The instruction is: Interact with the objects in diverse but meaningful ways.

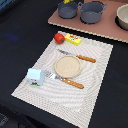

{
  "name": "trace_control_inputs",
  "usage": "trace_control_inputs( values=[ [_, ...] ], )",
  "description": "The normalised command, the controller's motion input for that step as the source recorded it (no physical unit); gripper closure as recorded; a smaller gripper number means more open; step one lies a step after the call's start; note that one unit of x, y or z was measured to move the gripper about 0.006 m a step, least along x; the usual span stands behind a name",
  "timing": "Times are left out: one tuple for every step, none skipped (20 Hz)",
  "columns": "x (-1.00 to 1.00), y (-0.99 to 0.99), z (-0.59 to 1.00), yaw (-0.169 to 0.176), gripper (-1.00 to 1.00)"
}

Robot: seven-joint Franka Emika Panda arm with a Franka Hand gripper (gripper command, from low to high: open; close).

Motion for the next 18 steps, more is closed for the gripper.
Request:
trace_control_inputs(
  values=[
    [-0.09, -0.10, -0.22, 0.000, -1.00],
    [-0.10, -0.08, -0.20, 0.000, -1.00],
    [-0.09, -0.07, -0.21, 0.000, -1.00],
    [-0.10, -0.07, -0.21, 0.000, -1.00],
    [-0.12, -0.07, -0.22, 0.000, -1.00],
    [-0.11, -0.05, -0.23, 0.000, -1.00],
    [-0.11, -0.06, -0.22, 0.000, -1.00],
    [-0.14, -0.07, -0.22, 0.000, -1.00],
    [-0.13, -0.05, -0.22, 0.000, -1.00],
    [-0.13, -0.06, -0.20, 0.000, -1.00],
    [-0.13, -0.05, -0.21, 0.000, -1.00],
    [-0.13, -0.05, -0.21, 0.000, -1.00],
    [-0.13, -0.05, -0.20, 0.000, -1.00],
    [-0.16, -0.06, -0.20, 0.000, -1.00],
    [-0.16, -0.05, -0.19, 0.000, -1.00],
    [-0.19, -0.07, -0.19, 0.000, -1.00],
    [-0.19, -0.08, -0.19, 0.000, -1.00],
    [-0.18, -0.09, -0.17, 0.000, -1.00]
  ],
)
